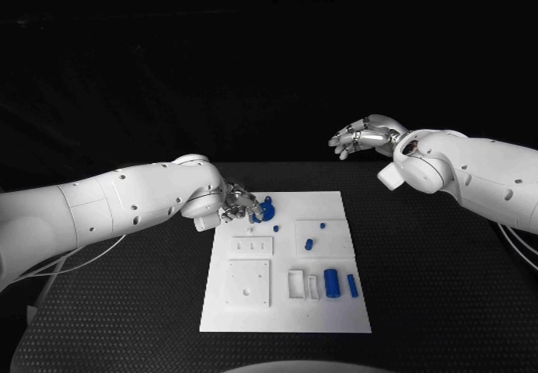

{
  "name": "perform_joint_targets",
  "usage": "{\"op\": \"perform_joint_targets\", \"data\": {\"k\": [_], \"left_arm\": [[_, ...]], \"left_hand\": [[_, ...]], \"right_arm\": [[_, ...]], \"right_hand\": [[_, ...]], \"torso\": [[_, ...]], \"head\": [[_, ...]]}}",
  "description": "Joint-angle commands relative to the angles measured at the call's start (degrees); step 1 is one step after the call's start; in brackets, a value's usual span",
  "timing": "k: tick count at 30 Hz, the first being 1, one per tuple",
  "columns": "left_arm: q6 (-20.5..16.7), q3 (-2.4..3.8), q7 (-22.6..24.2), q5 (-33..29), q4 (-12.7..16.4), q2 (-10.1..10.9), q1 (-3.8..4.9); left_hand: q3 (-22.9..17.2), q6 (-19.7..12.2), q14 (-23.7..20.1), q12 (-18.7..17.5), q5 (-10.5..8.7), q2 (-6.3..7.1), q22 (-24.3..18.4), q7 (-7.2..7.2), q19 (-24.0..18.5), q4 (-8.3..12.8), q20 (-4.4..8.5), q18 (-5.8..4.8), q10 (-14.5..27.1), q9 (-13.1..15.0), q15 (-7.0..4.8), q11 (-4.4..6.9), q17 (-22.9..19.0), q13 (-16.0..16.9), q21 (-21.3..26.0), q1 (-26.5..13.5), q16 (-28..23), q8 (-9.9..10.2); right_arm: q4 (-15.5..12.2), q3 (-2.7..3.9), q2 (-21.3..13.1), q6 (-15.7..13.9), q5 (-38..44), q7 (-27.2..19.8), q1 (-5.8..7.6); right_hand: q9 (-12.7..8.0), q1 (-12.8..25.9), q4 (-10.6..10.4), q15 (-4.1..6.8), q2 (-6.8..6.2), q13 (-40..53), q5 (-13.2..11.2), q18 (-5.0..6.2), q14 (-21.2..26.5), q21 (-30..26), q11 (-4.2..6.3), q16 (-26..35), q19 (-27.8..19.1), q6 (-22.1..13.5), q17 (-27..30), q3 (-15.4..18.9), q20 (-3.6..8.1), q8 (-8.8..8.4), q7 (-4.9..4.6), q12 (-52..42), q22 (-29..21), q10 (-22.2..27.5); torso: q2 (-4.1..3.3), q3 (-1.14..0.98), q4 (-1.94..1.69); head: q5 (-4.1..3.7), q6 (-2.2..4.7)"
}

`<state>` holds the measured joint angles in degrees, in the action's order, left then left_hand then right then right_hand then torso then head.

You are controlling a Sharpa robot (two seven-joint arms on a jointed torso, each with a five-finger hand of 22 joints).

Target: Assemble the parts on the task board

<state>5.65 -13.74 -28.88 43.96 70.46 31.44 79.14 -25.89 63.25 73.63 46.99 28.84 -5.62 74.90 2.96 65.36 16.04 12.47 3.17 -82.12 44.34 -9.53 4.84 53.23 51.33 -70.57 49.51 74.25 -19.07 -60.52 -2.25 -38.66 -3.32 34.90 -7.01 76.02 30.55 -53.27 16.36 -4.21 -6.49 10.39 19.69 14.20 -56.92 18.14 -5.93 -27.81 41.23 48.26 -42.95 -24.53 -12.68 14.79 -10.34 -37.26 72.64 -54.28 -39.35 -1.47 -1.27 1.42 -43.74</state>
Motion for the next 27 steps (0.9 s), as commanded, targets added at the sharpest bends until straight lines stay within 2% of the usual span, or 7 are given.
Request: {"op": "perform_joint_targets", "data": {"k": [1, 2, 4, 8, 11, 18, 27], "left_arm": [[0.2, 0.03, 0.0, 1.3, 0.2, -0.4, -0.09], [0.3, 0.03, -0.1, 1.3, 0.2, -0.5, -0.2], [0.4, 0.03, -0.1, 1.7, 0.0, -0.8, -0.52], [1.1, 0.03, -0.1, 3.0, -0.2, -0.9, -0.89], [1.6, 0.03, 0.1, 3.6, 0.0, -0.9, -1.02], [2.8, 0.03, -0.1, 5.9, -0.3, -1.3, -1.4], [3.8, 0.02, -0.3, 9.6, -0.8, -1.8, -2.58]], "left_hand": [[-5.8, 3.2, 1.5, 0.1, 0.26, 1.52, 1.0, -2.87, -0.7, -0.1, 2.85, 5.17, 0.5, -0.2, -1.97, 1.47, 0.0, -0.6, -0.2, 0.3, 0.5, -1.8], [-8.9, 3.3, 1.6, 0.2, -1.26, 2.28, 1.0, -2.9, -0.8, -0.7, 2.65, 5.02, 0.3, -0.5, -2.17, 1.41, -0.1, -1.0, -0.4, -0.3, 0.7, -2.6], [-11.2, 3.3, 1.6, 0.4, -1.11, 2.61, 0.9, -2.98, -0.7, -0.4, 2.52, 4.98, 0.2, -1.1, -2.39, 1.48, -0.4, -1.6, -0.9, -2.3, 1.0, -4.3], [-11.9, 3.5, 1.6, 0.5, -0.02, 2.44, 0.8, -3.07, -0.8, 0.1, 2.44, 4.97, 0.2, -1.4, -2.36, 1.59, -0.5, -1.9, -1.1, -3.2, 1.2, -5.2], [-12.4, 3.8, 1.7, 1.0, 2.59, 1.74, 0.9, -3.2, -1.2, 0.6, 2.29, 4.89, 0.0, -1.6, -2.3, 1.67, -0.5, -2.1, -1.2, -4.5, 1.7, -6.3], [-12.9, 3.5, 1.6, 1.1, 2.81, 1.73, 0.9, -3.23, -1.3, 0.6, 2.31, 4.98, 0.1, -1.8, -2.31, 1.71, -0.6, -2.2, -1.4, -4.7, 1.9, -6.8], [-13.4, 3.3, 1.6, 1.3, 2.77, 1.22, 0.9, -3.24, -1.5, 0.7, 2.25, 4.98, 0.2, -2.1, -2.26, 1.72, -0.7, -2.4, -1.5, -5.1, 2.0, -7.3]], "right_arm": [[-0.5, 0.01, 0.0, 0.1, 0.6, -0.4, -0.01], [-0.6, 0.0, 0.0, 0.1, 0.6, -0.3, -0.01], [-0.7, -0.01, 0.0, 0.1, 0.6, -0.3, -0.02], [-0.7, -0.03, 0.1, 0.1, 0.6, -0.3, -0.06], [-0.8, -0.04, 0.0, 0.1, 0.5, -0.3, -0.1], [-1.1, -0.05, 0.0, 0.2, 0.1, -0.2, -0.14], [-1.1, -0.07, 0.0, -0.2, 0.2, -0.2, -0.23]], "right_hand": [[-0.1, -0.6, -0.1, -0.51, 0.09, -0.1, 1.0, 0.8, 0.1, -0.3, -0.03, 0.4, -0.3, 0.3, 0.1, -0.5, -0.03, 0.23, -0.15, 0.5, -0.1, -0.6], [-0.1, -0.7, -0.1, -0.52, 0.07, -0.2, 1.6, 0.8, 0.1, -0.3, -0.02, 0.4, -0.4, 0.3, 0.2, -0.6, -0.05, 0.22, -0.18, 0.5, -0.1, -0.7], [-0.2, -0.8, 0.0, -0.52, 0.06, -0.2, 1.9, 0.8, 0.0, -0.2, -0.02, 0.4, -0.4, 0.3, 0.2, -0.6, -0.07, 0.21, -0.21, 0.6, -0.1, -0.7], [-0.2, -1.3, 0.0, -0.53, -0.01, -0.3, 3.2, 0.8, 0.0, -0.2, -0.04, 0.5, -0.5, 0.3, 0.2, -0.9, -0.12, 0.2, -0.26, 0.8, 0.0, -0.8], [-0.3, -1.5, 0.0, -0.54, -0.04, -0.4, 3.8, 0.8, 0.0, -0.2, -0.03, 0.5, -0.5, 0.3, 0.3, -1.1, -0.13, 0.2, -0.32, 0.9, 0.0, -0.9], [-0.3, -1.7, 0.0, -0.56, -0.03, -0.4, 4.5, 0.8, 0.0, -0.2, -0.03, 0.5, -0.5, 0.4, 0.3, -1.3, -0.17, 0.21, -0.38, 0.9, 0.0, -1.0], [-0.4, -1.9, -0.1, -0.58, -0.01, -0.5, 5.6, 0.8, 0.0, -0.1, -0.04, 0.6, -0.6, 0.5, 0.3, -1.6, -0.23, 0.23, -0.4, 1.1, 0.0, -1.1]], "torso": [[-0.01, 0.09, -0.05], [0.0, 0.09, -0.05], [0.02, 0.08, 0.0], [0.06, 0.09, -0.01], [0.08, 0.1, 0.02], [-0.07, 0.07, 0.06], [-0.06, 0.07, 0.09]], "head": [[0.07, -0.17], [0.04, -0.32], [0.08, -0.37], [0.08, -0.65], [0.18, -0.75], [0.2, -0.91], [0.24, -1.22]]}}
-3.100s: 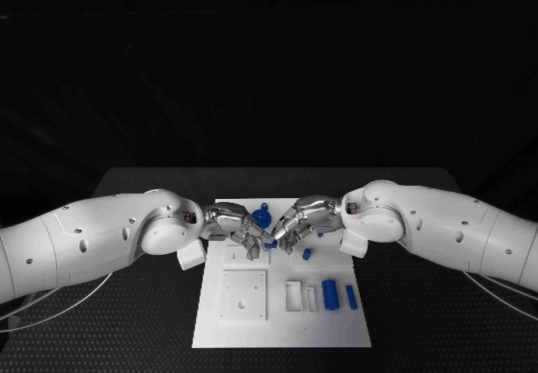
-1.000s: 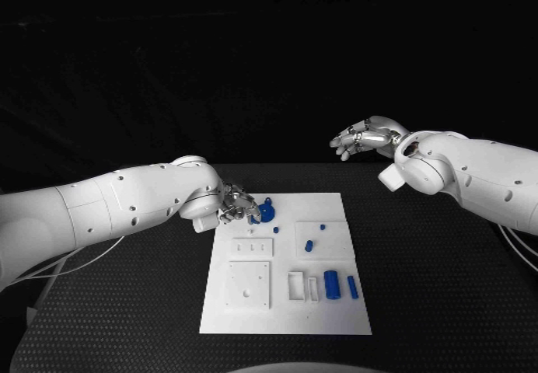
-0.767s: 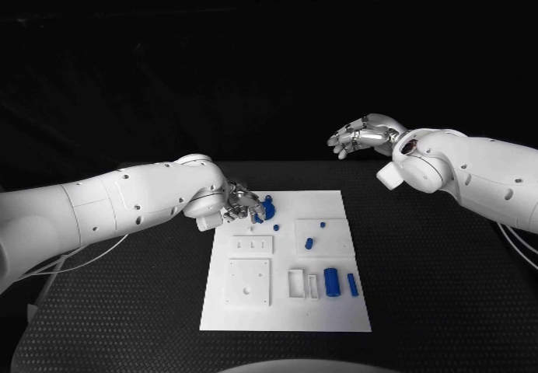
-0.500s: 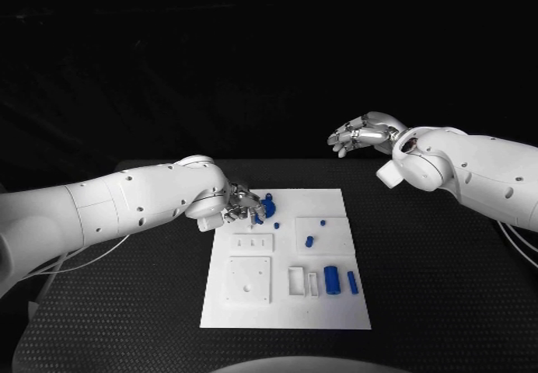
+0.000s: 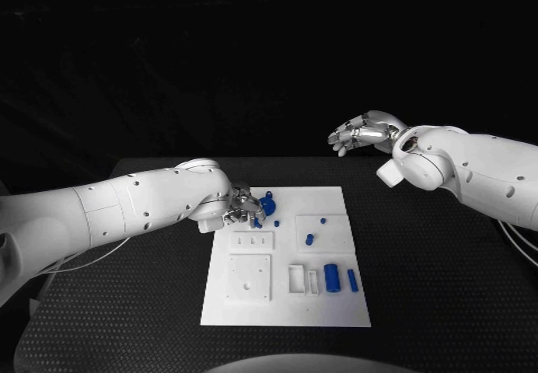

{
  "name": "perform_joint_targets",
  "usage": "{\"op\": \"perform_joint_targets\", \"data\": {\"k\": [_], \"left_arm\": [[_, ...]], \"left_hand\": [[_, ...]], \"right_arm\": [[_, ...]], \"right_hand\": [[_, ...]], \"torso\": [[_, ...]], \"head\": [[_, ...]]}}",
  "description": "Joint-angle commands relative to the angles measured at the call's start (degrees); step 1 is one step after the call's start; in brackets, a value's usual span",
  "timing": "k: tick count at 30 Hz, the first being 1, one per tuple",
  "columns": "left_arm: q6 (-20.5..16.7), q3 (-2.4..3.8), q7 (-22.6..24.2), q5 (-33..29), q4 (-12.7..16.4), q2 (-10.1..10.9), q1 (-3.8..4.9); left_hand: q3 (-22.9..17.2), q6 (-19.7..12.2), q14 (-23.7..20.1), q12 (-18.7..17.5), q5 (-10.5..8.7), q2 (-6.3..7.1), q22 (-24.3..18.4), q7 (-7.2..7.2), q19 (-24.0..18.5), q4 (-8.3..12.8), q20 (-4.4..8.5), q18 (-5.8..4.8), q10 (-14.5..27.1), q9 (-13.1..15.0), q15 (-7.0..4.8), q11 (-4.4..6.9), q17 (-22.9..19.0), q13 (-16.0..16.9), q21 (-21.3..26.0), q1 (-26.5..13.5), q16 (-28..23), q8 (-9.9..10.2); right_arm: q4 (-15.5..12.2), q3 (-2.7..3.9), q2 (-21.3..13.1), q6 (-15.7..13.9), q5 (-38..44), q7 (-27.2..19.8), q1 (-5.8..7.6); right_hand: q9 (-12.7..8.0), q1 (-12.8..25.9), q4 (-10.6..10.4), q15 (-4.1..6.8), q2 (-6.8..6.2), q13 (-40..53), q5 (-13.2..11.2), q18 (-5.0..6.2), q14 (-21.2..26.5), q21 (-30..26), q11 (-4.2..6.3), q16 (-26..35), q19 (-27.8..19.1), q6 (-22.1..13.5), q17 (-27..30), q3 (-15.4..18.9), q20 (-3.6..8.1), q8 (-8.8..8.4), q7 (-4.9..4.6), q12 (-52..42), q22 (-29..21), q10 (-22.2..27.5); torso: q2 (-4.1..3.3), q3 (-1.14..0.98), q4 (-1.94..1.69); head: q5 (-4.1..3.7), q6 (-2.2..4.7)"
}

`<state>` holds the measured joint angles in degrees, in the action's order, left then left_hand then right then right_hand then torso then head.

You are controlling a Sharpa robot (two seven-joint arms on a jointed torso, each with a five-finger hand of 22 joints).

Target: Assemble the parts on the task board

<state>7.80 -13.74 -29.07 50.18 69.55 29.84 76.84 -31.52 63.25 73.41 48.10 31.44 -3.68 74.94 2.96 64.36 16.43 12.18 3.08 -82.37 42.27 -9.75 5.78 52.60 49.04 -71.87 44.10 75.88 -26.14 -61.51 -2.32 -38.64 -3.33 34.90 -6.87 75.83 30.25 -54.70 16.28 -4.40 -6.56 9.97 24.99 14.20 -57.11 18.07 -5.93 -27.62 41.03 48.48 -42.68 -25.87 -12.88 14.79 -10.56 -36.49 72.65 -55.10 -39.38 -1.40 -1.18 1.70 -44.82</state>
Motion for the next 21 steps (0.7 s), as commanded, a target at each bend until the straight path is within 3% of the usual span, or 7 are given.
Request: {"op": "perform_joint_targets", "data": {"k": [1, 12, 21], "left_arm": [[1.6, 0.02, -0.1, 4.0, 0.2, -0.1, -0.39], [1.1, 0.02, -0.2, 5.3, 0.4, 0.4, -1.32], [1.3, 0.02, 0.0, 5.4, 0.2, 0.5, -2.48]], "left_hand": [[-7.9, 3.3, 1.8, 0.2, 0.16, -0.77, 0.9, -3.24, -0.5, 0.3, 2.53, 5.07, 0.5, -0.1, -2.03, 0.79, -0.1, -0.1, -0.3, 0.2, 0.4, -0.3], [-8.2, 3.2, 1.8, 0.4, 0.13, -1.06, 0.9, -3.27, -0.6, 0.3, 2.48, 5.07, 0.5, -0.3, -2.0, 0.82, -0.1, -0.2, -0.4, -0.1, 0.6, -0.7], [-8.4, 3.1, 1.7, 0.5, 0.13, -1.12, 0.9, -3.29, -0.7, 0.3, 2.46, 5.09, 0.6, -0.5, -1.97, 0.83, -0.2, -0.3, -0.6, -0.4, 0.7, -1.0]], "right_arm": [[-0.1, 0.0, 0.0, -0.3, 0.2, -0.3, -0.04], [-0.1, 0.0, -0.1, -0.3, 0.2, -0.4, -0.12], [-0.2, 0.0, -0.1, -0.3, 0.2, -0.4, -0.17]], "right_hand": [[-0.1, -0.5, 0.0, -0.4, 0.03, -0.1, 0.3, 0.8, 0.2, -0.1, -0.04, 0.4, -0.4, 0.2, 0.1, -0.3, -0.03, 0.23, -0.19, 0.3, 0.0, -0.3], [-0.1, -0.6, 0.0, -0.44, -0.1, -0.1, 0.5, 0.8, 0.3, -0.1, -0.04, 0.5, -0.6, 0.2, 0.1, -0.4, -0.06, 0.23, -0.18, 0.4, 0.0, -0.3], [-0.1, -0.6, 0.0, -0.45, -0.1, -0.1, 0.6, 0.8, 0.3, -0.1, -0.04, 0.5, -0.6, 0.3, 0.1, -0.4, -0.07, 0.24, -0.18, 0.4, 0.0, -0.3]], "torso": [[-0.03, -0.01, 0.01], [-0.02, -0.05, -0.1], [-0.02, 0.09, -0.13]], "head": [[0.01, -0.22], [-0.01, -0.66], [0.07, -0.99]]}}
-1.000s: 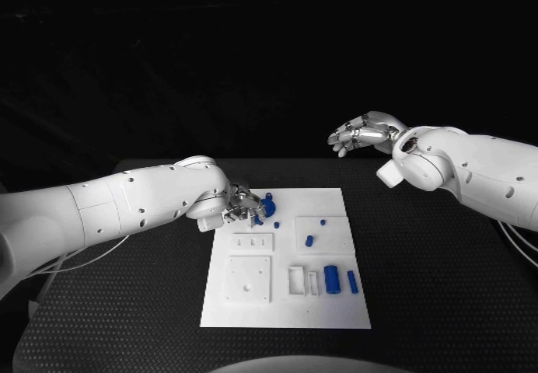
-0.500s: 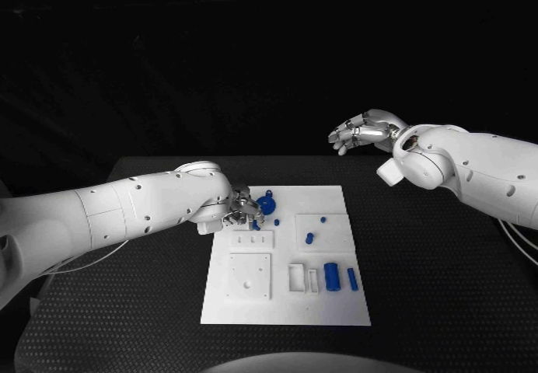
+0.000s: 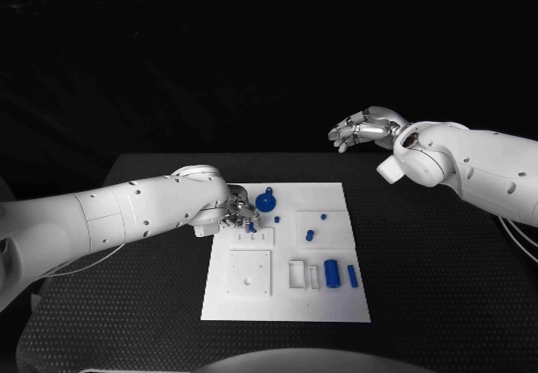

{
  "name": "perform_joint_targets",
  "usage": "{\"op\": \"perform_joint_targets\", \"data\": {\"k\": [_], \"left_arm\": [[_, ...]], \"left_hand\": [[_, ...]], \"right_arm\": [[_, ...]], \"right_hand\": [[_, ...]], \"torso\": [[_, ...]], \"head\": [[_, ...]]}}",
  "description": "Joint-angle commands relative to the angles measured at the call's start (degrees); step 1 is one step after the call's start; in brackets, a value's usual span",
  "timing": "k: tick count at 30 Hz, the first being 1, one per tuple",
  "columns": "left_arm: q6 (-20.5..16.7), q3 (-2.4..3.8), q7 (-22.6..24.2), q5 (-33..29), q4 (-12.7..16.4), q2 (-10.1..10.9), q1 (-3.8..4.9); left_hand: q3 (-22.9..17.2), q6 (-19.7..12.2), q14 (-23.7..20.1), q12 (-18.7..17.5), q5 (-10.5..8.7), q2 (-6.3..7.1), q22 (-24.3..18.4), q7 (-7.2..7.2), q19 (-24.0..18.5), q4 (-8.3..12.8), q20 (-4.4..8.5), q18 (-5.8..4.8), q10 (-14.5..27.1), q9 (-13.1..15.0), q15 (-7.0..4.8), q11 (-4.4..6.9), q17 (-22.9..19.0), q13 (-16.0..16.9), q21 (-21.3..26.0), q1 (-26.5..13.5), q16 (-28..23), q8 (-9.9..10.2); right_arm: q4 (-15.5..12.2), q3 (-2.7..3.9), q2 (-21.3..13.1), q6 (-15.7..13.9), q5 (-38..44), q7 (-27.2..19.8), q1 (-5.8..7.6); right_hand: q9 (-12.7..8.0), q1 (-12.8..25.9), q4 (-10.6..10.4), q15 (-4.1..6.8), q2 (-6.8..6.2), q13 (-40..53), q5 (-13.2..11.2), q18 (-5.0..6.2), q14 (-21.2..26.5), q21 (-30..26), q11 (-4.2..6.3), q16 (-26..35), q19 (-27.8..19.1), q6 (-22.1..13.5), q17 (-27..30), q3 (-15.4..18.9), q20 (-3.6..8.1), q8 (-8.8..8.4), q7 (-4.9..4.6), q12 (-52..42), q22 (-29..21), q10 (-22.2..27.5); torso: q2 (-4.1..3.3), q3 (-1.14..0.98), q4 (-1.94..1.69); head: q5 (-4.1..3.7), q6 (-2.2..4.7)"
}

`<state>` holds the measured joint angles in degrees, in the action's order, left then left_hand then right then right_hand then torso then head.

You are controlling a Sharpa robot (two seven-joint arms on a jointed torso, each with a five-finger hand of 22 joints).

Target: Assemble the parts on the task board

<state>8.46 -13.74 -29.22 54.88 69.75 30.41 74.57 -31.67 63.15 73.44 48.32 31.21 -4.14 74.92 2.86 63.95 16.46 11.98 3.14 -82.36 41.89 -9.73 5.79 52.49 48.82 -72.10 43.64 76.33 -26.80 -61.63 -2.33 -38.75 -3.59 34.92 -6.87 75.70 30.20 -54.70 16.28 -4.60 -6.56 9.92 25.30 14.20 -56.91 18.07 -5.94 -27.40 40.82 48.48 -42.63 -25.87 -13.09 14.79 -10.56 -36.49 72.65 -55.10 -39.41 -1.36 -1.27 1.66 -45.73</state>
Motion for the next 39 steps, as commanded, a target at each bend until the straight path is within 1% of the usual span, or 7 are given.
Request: {"op": "perform_joint_targets", "data": {"k": [1, 5, 10, 17, 26, 37, 39], "left_arm": [[0.6, 0.02, 0.1, 0.7, 0.0, -0.1, -0.32], [0.5, 0.02, 0.1, 0.8, -0.2, -0.1, -0.73], [0.4, 0.02, 0.3, 1.0, -0.5, 0.0, -1.07], [0.4, 0.02, 0.4, 0.9, -0.4, 0.2, -1.64], [0.5, 0.03, 0.6, 0.7, -0.3, 0.2, -1.71], [0.4, 0.03, 0.7, 0.8, -0.5, 0.1, -1.73], [0.5, 0.03, 0.8, 0.8, -0.5, 0.1, -1.77]], "left_hand": [[-8.3, 3.2, 1.7, 0.3, 0.37, -0.67, 0.9, -3.19, -0.2, 0.3, 2.66, 5.03, 0.5, -0.1, -1.99, 0.82, -0.1, -0.1, -0.4, 0.0, 0.3, -0.4], [-8.4, 3.1, 1.7, 0.4, 0.36, -0.7, 0.9, -3.19, -0.3, 0.3, 2.65, 5.04, 0.6, -0.2, -1.99, 0.82, -0.1, -0.1, -0.4, -0.1, 0.3, -0.5], [-8.4, 3.1, 1.7, 0.4, 0.35, -0.71, 0.9, -3.19, -0.3, 0.3, 2.65, 5.05, 0.6, -0.3, -1.99, 0.82, -0.1, -0.1, -0.4, -0.2, 0.3, -0.6], [-8.5, 3.0, 1.7, 0.5, 0.34, -0.72, 0.9, -3.18, -0.3, 0.3, 2.64, 5.07, 0.6, -0.3, -1.98, 0.82, -0.2, -0.2, -0.5, -0.3, 0.4, -0.7], [-8.6, 3.0, 1.7, 0.5, 0.31, -0.73, 0.9, -3.18, -0.3, 0.3, 2.64, 5.09, 0.6, -0.4, -1.98, 0.82, -0.2, -0.2, -0.5, -0.4, 0.4, -0.8], [-8.7, 2.9, 1.6, 0.6, 0.21, -0.74, 0.9, -3.18, -0.4, 0.3, 2.64, 5.12, 0.6, -0.6, -1.99, 0.81, -0.2, -0.3, -0.6, -0.5, 0.4, -1.0], [-8.7, 2.9, 1.6, 0.6, 0.19, -0.74, 0.9, -3.18, -0.4, 0.3, 2.64, 5.13, 0.7, -0.6, -2.0, 0.81, -0.3, -0.3, -0.6, -0.5, 0.4, -1.0]], "right_arm": [[-0.1, 0.01, 0.0, 0.0, 0.2, -0.4, -0.04], [-0.1, 0.01, 0.1, 0.1, 0.2, -0.4, -0.05], [-0.1, 0.01, 0.1, 0.0, 0.2, -0.4, -0.07], [-0.1, 0.01, 0.1, 0.2, 0.2, -0.5, -0.1], [-0.2, 0.01, 0.1, 0.3, 0.2, -0.5, -0.15], [-0.4, 0.01, 0.0, 0.4, 0.2, -0.5, -0.17], [-0.4, 0.01, 0.0, 0.4, 0.1, -0.5, -0.17]], "right_hand": [[-0.1, -0.6, 0.0, -0.26, -0.1, -0.1, 0.2, 0.8, 0.1, -0.1, -0.03, 0.3, -0.4, 0.3, 0.1, -0.4, 0.13, 0.24, -0.18, 0.4, 0.0, -0.3], [-0.1, -0.6, 0.0, -0.27, -0.1, -0.1, 0.3, 0.8, 0.1, -0.1, -0.03, 0.3, -0.4, 0.3, 0.1, -0.4, 0.12, 0.24, -0.18, 0.4, 0.0, -0.3], [-0.1, -0.6, 0.0, -0.27, -0.1, -0.1, 0.3, 0.8, 0.1, -0.1, -0.03, 0.3, -0.5, 0.3, 0.1, -0.4, 0.11, 0.24, -0.18, 0.4, 0.0, -0.3], [-0.1, -0.7, 0.0, -0.28, -0.1, -0.1, 0.3, 0.8, 0.1, -0.1, -0.03, 0.3, -0.5, 0.3, 0.1, -0.5, 0.1, 0.24, -0.18, 0.4, 0.1, -0.4], [-0.1, -0.7, 0.0, -0.28, -0.06, -0.1, 0.3, 0.8, 0.1, -0.1, -0.03, 0.3, -0.5, 0.3, 0.1, -0.5, 0.09, 0.25, -0.18, 0.4, 0.1, -0.4], [-0.1, -0.7, 0.0, -0.29, -0.02, -0.1, 0.2, 0.8, 0.1, 0.0, -0.02, 0.3, -0.5, 0.3, 0.1, -0.5, 0.08, 0.27, -0.18, 0.4, 0.1, -0.4], [-0.1, -0.7, 0.0, -0.29, -0.01, -0.1, 0.2, 0.8, 0.1, 0.0, -0.02, 0.3, -0.5, 0.3, 0.1, -0.5, 0.08, 0.27, -0.17, 0.4, 0.1, -0.4]], "torso": [[0.01, 0.07, -0.04], [-0.03, 0.08, 0.04], [-0.01, 0.1, -0.01], [-0.03, 0.05, 0.02], [0.0, -0.01, 0.11], [0.01, -0.05, 0.07], [0.02, -0.02, 0.07]], "head": [[0.12, -0.1], [0.22, -0.22], [0.27, -0.23], [0.26, -0.34], [0.27, -0.52], [0.23, -0.53], [0.24, -0.53]]}}
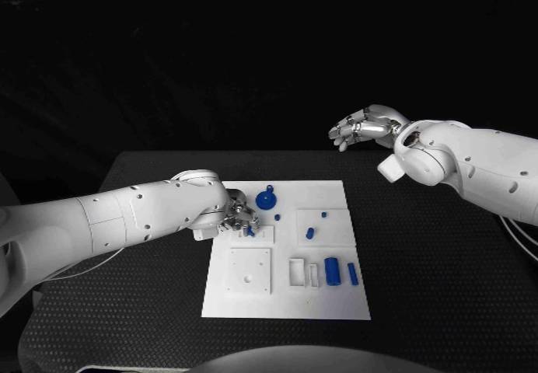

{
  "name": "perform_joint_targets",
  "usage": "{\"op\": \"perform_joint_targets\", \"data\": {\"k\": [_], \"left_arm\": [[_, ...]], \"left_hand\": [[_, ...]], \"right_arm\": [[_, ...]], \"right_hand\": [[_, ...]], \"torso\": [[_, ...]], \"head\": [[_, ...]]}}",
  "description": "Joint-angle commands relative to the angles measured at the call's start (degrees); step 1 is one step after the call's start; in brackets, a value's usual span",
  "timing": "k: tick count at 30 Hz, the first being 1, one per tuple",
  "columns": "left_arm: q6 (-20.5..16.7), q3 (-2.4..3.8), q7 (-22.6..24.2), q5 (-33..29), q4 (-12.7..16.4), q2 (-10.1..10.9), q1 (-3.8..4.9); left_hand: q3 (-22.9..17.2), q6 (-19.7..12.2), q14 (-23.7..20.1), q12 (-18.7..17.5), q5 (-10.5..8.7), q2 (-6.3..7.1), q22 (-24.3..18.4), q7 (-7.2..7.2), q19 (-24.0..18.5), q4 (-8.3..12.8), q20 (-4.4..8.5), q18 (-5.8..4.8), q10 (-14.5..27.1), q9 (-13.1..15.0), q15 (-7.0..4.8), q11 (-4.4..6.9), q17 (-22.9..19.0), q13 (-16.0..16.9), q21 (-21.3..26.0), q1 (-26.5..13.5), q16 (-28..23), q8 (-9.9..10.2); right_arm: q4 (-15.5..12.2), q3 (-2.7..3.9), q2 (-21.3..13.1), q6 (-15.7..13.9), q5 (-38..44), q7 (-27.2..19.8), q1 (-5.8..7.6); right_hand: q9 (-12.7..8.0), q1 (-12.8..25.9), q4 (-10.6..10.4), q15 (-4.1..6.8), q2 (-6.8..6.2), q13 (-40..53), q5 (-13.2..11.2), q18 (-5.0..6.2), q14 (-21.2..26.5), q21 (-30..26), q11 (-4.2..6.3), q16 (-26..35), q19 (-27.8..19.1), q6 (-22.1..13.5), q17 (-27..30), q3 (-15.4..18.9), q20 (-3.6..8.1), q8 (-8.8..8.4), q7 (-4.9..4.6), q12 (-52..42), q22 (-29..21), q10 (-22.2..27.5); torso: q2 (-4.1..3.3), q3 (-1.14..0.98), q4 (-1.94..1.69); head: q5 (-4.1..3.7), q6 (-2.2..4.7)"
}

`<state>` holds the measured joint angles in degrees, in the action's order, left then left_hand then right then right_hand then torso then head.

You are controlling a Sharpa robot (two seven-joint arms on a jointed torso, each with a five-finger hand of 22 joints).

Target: Assemble the parts on the task board

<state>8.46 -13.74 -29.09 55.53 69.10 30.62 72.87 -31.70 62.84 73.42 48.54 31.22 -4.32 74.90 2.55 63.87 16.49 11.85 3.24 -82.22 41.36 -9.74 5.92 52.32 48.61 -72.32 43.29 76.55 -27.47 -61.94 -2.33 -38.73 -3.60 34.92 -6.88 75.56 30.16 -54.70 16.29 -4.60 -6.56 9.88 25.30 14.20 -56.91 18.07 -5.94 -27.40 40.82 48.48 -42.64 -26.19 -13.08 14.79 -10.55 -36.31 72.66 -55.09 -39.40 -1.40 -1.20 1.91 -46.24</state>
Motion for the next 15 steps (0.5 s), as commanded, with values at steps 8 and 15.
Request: {"op": "perform_joint_targets", "data": {"k": [8, 15], "left_arm": [[0.6, 0.02, 0.9, 0.7, -0.2, -0.6, -0.48], [0.7, 0.03, 0.9, 0.7, -0.5, -0.7, -0.84]], "left_hand": [[-8.8, 3.1, 1.6, 0.4, 0.03, -0.61, 0.9, -2.86, -0.3, 0.3, 2.78, 5.06, 0.5, -0.2, -2.01, 0.68, -0.1, -0.1, -0.4, -0.2, 0.2, -0.5], [-8.8, 3.0, 1.6, 0.4, -0.06, -0.6, 0.8, -2.86, -0.3, 0.3, 2.78, 5.08, 0.5, -0.2, -2.02, 0.67, -0.2, -0.2, -0.4, -0.2, 0.2, -0.6]], "right_arm": [[-0.3, 0.01, 0.0, 0.4, -0.1, -0.5, -0.04], [-0.3, 0.01, -0.1, 0.5, -0.3, -0.5, -0.04]], "right_hand": [[-0.1, -0.7, -0.1, -0.29, 0.02, -0.1, 0.3, 0.8, 0.1, 0.0, 0.0, 0.3, -0.5, 0.4, 0.1, -0.2, 0.06, 0.3, -0.16, 0.2, 0.1, -0.5], [-0.1, -0.7, -0.1, -0.3, 0.06, -0.1, 0.4, 0.8, 0.1, 0.0, 0.01, 0.3, -0.5, 0.4, 0.1, -0.3, 0.06, 0.31, -0.15, 0.2, 0.1, -0.5]], "torso": [[-0.01, 0.01, 0.04], [-0.01, 0.03, 0.01]], "head": [[-0.21, 0.01], [-0.28, -0.14]]}}
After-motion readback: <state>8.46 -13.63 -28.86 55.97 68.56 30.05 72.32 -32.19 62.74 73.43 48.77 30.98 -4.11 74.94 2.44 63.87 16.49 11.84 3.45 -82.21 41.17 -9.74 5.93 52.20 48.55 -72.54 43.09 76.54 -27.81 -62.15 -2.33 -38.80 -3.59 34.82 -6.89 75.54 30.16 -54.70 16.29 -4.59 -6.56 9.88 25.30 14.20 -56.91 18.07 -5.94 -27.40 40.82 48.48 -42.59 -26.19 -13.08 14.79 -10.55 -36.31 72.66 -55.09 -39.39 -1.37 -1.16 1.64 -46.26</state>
